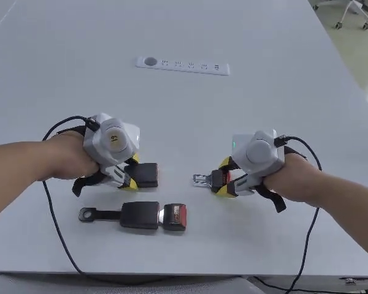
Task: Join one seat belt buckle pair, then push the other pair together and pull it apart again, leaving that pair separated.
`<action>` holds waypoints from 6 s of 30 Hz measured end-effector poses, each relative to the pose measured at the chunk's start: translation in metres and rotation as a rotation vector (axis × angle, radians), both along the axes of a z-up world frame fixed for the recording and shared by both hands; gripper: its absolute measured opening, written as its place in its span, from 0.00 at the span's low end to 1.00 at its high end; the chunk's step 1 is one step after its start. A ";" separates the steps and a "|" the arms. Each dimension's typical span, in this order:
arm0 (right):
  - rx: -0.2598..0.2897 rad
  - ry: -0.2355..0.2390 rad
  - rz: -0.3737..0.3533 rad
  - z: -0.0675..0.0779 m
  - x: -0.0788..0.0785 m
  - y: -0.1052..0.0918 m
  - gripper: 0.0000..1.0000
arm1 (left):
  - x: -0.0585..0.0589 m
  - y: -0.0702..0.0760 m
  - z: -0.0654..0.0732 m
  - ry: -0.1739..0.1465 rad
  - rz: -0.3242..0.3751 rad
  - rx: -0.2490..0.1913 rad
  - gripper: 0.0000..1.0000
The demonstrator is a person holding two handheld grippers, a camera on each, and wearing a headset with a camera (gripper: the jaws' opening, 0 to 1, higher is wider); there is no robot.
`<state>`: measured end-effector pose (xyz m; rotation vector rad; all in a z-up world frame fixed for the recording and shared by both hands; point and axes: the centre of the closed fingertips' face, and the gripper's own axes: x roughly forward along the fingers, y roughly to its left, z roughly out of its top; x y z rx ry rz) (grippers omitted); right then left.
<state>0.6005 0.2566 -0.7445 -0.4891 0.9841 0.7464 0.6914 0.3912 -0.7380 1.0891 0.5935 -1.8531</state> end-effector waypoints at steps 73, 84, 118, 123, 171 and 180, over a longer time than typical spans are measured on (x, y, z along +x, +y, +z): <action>0.043 -0.029 0.120 0.000 0.063 0.088 0.31 | 0.000 -0.002 -0.003 0.012 -0.074 0.052 0.32; 0.042 -0.024 0.096 -0.001 0.066 0.092 0.31 | -0.001 -0.002 -0.003 0.025 -0.065 0.035 0.32; 0.046 -0.001 0.086 -0.002 0.064 0.093 0.32 | 0.001 -0.002 -0.007 0.017 -0.046 0.038 0.33; 0.030 0.001 0.078 -0.003 0.064 0.093 0.32 | -0.001 0.000 -0.005 0.029 -0.034 0.017 0.32; 0.022 0.010 0.041 0.001 0.011 0.024 0.33 | -0.001 0.001 -0.003 0.040 -0.008 0.012 0.34; -0.002 0.043 0.031 -0.001 -0.005 0.004 0.34 | -0.001 0.000 -0.003 0.034 -0.010 0.020 0.34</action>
